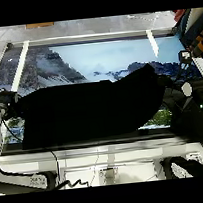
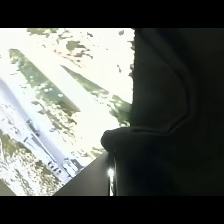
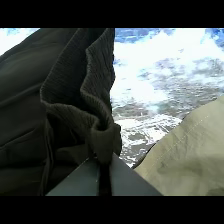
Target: Fold the clothes and pants, and hang the long-sleeved shirts on hangers.
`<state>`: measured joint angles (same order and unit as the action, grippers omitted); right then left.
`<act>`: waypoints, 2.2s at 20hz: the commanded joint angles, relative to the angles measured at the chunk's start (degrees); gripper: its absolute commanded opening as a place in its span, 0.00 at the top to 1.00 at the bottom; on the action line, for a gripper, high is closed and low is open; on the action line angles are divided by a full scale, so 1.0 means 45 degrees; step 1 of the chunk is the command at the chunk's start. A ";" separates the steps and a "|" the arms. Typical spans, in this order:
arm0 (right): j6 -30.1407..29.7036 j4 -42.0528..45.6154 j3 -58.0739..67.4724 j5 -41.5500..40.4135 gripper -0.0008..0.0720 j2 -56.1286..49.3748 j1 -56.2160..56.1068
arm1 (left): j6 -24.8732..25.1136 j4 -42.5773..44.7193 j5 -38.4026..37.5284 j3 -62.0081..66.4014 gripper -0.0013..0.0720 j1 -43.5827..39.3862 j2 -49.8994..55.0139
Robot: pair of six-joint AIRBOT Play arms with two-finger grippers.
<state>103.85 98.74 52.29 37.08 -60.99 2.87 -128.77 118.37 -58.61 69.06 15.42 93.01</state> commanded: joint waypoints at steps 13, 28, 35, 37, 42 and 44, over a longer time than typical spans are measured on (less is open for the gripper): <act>0.0160 -0.0019 0.0461 -0.3123 0.95 -0.0729 0.0287 | -0.0102 -0.3453 0.8675 0.5513 0.97 0.0389 -0.0287; -0.0165 0.0539 0.0452 0.5178 0.95 -0.0617 0.0578 | 0.1870 -0.3279 0.5799 0.3905 0.97 0.0481 0.2924; -0.0680 0.1175 0.0457 0.6295 0.95 0.0374 0.0583 | 0.3293 -0.2540 0.3444 0.3925 0.97 0.0379 0.2463; -0.0680 0.1214 0.0452 0.6295 0.95 0.0393 0.0583 | 0.3293 -0.1205 0.2016 0.3925 0.97 0.0461 0.2433; -0.0670 0.1103 0.0457 0.6091 0.95 0.0393 0.0583 | 0.3298 -0.0588 0.1049 0.3925 0.02 0.0563 0.2118; -0.0670 0.1098 0.0457 0.6105 0.95 0.0393 0.0583 | 0.3293 -0.0583 0.0811 0.3925 0.02 0.0563 0.1739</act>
<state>100.88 103.77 54.33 64.69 -59.29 5.45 -114.02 114.37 -51.92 86.72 17.85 102.39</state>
